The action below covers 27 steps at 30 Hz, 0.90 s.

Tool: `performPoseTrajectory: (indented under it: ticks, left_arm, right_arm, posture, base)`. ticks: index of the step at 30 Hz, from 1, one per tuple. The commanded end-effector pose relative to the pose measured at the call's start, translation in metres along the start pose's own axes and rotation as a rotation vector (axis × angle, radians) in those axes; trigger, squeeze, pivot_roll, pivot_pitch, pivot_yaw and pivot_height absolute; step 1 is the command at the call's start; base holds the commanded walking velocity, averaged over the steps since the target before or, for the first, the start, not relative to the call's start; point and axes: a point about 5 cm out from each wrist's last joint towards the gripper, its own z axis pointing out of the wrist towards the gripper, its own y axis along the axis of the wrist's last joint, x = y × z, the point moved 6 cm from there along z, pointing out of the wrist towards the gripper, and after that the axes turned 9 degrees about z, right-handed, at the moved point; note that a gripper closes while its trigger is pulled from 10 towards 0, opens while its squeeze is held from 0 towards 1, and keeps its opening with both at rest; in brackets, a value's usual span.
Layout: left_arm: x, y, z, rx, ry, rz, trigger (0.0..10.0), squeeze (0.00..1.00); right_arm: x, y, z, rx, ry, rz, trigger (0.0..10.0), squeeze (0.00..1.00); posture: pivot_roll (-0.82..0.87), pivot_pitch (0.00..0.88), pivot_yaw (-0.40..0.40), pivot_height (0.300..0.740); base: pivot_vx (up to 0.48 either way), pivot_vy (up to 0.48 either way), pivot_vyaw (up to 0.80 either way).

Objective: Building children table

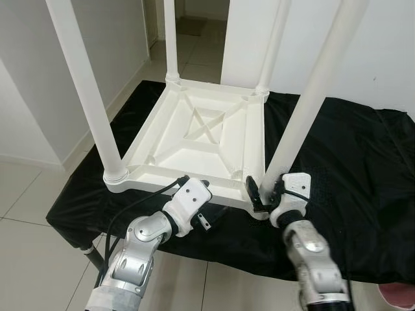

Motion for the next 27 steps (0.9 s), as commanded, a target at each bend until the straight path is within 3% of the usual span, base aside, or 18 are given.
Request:
performPoseTrajectory:
  ticks: [1,4,7,12,19,20,22,23,24,25,27]
  left_arm:
    - [0.011,-0.008,-0.001,0.039,0.119,-0.003,10.0,0.0]
    - [0.011,-0.007,-0.001,0.038,0.118,-0.003,10.0,0.0]
    - [0.011,-0.007,0.001,0.036,0.115,-0.001,10.0,0.0]
    - [0.011,-0.006,0.001,0.035,0.113,-0.001,10.0,0.0]
    - [0.014,-0.005,0.004,0.03,0.112,0.007,10.0,0.0]
    - [0.014,-0.004,0.004,0.028,0.112,0.008,10.0,0.0]
    - [0.014,-0.004,0.004,0.028,0.112,0.008,10.0,0.0]
    - [0.014,-0.004,0.004,0.028,0.113,0.008,10.0,0.0]
    - [0.014,-0.004,0.004,0.028,0.113,0.008,10.0,0.0]
    - [0.014,-0.004,0.004,0.027,0.114,0.008,10.0,0.0]
    - [0.014,-0.004,0.004,0.028,0.115,0.007,10.0,0.0]
  right_arm:
    - [0.004,-0.005,-0.001,0.024,0.07,0.015,10.0,0.0]
    - [0.004,-0.007,-0.002,0.039,0.111,0.009,10.0,0.0]
    - [0.003,-0.011,-0.001,0.068,0.254,-0.039,10.0,0.0]
    - [0.002,-0.011,0.002,0.075,0.291,-0.06,10.0,0.0]
    - [0.008,-0.007,0.016,0.118,0.448,-0.139,10.0,0.0]
    - [0.01,-0.007,0.017,0.123,0.473,-0.154,8.5,0.0]
    - [0.01,-0.007,0.017,0.123,0.473,-0.154,8.5,0.0]
    - [0.012,-0.007,0.018,0.128,0.487,-0.167,4.5,0.0]
    - [0.012,-0.007,0.018,0.128,0.487,-0.167,4.5,0.0]
    - [0.013,-0.008,0.018,0.131,0.497,-0.172,1.6,0.0]
    - [0.014,-0.009,0.018,0.138,0.517,-0.16,0.0,0.0]
  posture:
    - [-0.01,0.0,-0.005,0.74]
    - [-0.01,0.0,-0.005,0.74]
    - [-0.01,0.0,0.005,0.74]
    - [-0.01,0.0,0.005,0.74]
    - [-0.02,0.0,0.011,0.74]
    - [-0.02,0.0,0.009,0.74]
    - [-0.02,0.0,0.009,0.74]
    - [-0.02,0.0,0.009,0.74]
    - [-0.02,0.0,0.009,0.74]
    - [-0.01,0.0,0.006,0.74]
    - [-0.01,0.0,0.007,0.74]
  base:
    - [0.0,0.0,0.0]
    - [0.0,0.0,0.0]
    - [0.0,0.0,0.0]
    - [0.0,0.0,0.0]
    - [0.0,0.0,0.0]
    - [0.0,0.0,0.0]
    - [0.0,0.0,0.0]
    - [0.0,0.0,0.0]
    - [0.0,0.0,0.0]
    - [0.0,0.0,0.0]
    - [0.0,0.0,0.0]
